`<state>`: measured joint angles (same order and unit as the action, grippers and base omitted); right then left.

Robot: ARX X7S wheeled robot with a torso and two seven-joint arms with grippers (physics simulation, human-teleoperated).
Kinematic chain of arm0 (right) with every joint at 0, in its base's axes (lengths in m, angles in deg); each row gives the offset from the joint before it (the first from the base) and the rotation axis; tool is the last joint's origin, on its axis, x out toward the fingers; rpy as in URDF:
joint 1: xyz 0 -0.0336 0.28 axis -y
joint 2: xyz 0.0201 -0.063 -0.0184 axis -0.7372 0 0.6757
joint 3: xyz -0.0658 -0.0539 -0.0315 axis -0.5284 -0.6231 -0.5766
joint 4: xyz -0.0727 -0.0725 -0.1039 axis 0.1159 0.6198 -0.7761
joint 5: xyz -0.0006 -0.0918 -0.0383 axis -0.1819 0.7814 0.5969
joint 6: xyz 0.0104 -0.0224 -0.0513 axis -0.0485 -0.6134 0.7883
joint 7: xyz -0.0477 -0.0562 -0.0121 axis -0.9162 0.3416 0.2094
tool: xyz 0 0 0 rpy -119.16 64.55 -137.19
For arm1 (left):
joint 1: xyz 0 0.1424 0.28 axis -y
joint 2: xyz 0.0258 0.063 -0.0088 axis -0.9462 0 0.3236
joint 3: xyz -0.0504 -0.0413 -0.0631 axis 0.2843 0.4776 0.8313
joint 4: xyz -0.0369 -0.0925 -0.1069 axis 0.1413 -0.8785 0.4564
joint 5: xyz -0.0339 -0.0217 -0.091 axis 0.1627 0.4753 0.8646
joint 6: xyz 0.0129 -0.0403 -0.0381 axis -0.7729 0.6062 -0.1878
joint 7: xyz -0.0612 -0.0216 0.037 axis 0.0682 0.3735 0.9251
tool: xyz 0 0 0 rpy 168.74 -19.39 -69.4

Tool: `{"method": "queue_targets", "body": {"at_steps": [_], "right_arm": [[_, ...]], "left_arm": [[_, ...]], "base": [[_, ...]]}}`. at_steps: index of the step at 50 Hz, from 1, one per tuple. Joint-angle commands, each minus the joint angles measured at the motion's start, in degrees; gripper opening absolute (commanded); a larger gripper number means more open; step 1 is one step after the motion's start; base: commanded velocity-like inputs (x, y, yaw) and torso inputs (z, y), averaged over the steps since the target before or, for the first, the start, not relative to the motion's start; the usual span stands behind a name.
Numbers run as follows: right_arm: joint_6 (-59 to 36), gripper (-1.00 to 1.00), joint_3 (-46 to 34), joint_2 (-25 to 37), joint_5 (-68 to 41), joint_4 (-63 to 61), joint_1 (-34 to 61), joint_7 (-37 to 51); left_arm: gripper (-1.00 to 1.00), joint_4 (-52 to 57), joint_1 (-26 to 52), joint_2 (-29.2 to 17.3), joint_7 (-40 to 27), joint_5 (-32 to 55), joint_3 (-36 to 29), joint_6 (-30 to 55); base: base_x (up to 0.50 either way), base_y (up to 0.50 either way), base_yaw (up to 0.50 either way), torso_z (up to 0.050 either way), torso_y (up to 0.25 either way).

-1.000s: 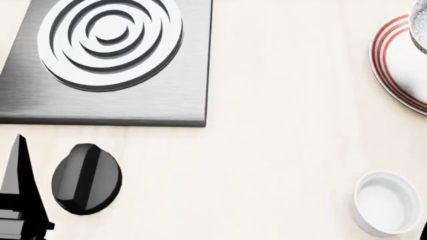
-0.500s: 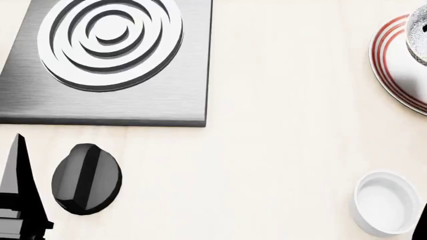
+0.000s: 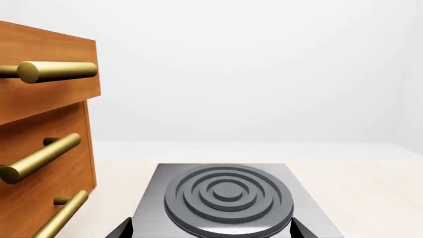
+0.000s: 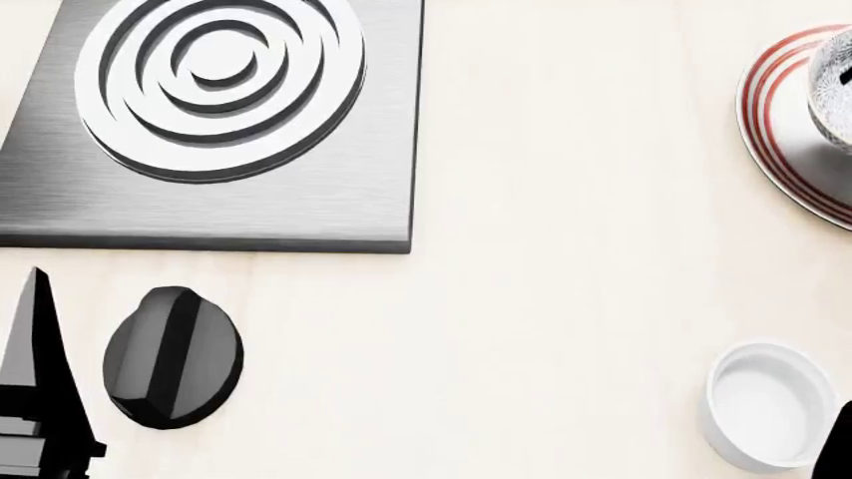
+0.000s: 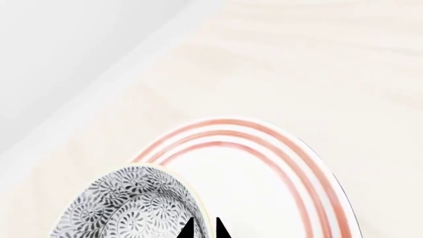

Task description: Pick the akita bowl next to the ramekin and place it on the plate.

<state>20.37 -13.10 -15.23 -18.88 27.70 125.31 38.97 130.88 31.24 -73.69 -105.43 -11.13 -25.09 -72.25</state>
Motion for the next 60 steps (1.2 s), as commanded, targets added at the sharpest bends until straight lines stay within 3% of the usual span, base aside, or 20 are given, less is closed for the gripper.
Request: {"method": "queue_targets", "body": {"at_steps": [1, 36, 37, 50, 60], "right_arm": [[0.13, -1.0, 3.97, -0.74, 4.05, -0.09, -0.2, -1.51], [-0.03, -1.0, 9.2, -1.11, 9.84, -0.09, -0.27, -2.28], [-0.07, 1.0, 9.25, -1.16, 10.0, -0.09, -0.14, -2.36], [-0.03, 1.0, 9.52, -1.44, 11.82, -0.1, -0.01, -3.65], [3.02, 1.0, 3.05, -3.51, 17.4, -0.58, 1.63, -5.58]], "left_arm": [[1.0, 0.29, -0.21, 0.71, 1.1, -0.23, 0.96, -0.18], [1.0, 0.27, -0.44, 0.5, 0.87, -0.03, 1.03, -0.46], [1.0, 0.39, -0.31, 0.39, 0.83, 0.1, 1.16, -0.38], [1.0, 0.12, -0.48, 0.48, 0.82, 0.01, 0.99, -0.49], [1.0, -0.32, -0.86, 0.55, 0.91, -0.39, 0.82, -0.86]], "base": [[0.0, 0.0, 0.0, 0.0, 0.0], [0.0, 0.0, 0.0, 0.0, 0.001], [0.0, 0.0, 0.0, 0.0, 0.0], [0.0, 0.0, 0.0, 0.001, 0.0], [0.0, 0.0, 0.0, 0.0, 0.0]]}}
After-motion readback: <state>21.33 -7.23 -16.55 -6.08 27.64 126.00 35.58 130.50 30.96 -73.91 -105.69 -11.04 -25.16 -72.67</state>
